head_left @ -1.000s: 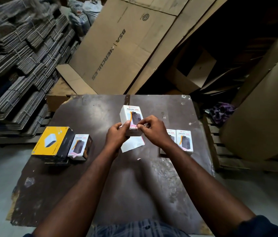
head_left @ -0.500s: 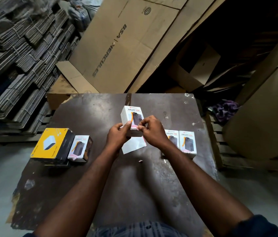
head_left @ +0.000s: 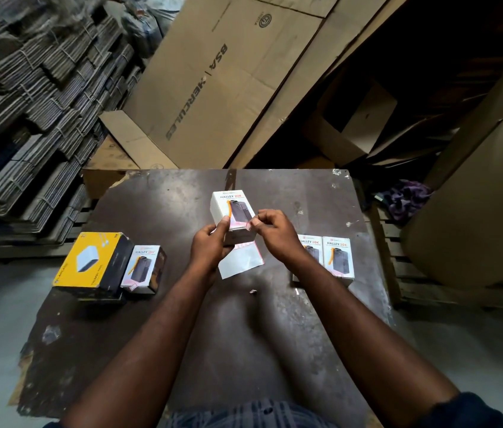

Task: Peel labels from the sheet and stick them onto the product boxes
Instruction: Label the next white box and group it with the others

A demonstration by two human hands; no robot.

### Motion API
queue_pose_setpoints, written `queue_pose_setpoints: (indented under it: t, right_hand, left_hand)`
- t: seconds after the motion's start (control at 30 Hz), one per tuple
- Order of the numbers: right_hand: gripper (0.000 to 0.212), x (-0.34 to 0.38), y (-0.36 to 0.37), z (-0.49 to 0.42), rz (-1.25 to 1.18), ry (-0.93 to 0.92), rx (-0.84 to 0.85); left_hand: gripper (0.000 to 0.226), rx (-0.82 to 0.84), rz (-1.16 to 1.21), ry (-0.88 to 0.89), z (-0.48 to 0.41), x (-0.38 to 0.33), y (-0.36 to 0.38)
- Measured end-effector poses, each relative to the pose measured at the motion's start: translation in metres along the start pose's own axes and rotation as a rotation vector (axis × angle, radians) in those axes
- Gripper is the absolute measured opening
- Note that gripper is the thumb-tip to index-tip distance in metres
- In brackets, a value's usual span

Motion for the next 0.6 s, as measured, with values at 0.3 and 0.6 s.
queue_pose_setpoints:
  t: [0.3, 0.6]
  right_hand:
    - [0.019, 0.008, 0.004, 0.009, -0.126, -0.022, 0.065]
    - [0.024, -0.008, -0.007, 0.014, -0.083, 0.053, -0.033]
  left_hand:
    - [0.025, 0.046, 0.144, -0.029, 0.016, -0.008, 0.006]
    - [0.028, 0.016, 0.155, -0.008, 0.017, -0.006, -0.007]
Point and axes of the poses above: each hand's wrist, its own z-axis away from the middle knuckle, its own y-axis out of the palm, x = y × z, the point moved 10 cm from there along -z, towards the middle knuckle, and after that the axes turned 11 degrees about z, right-handed, at the moved point
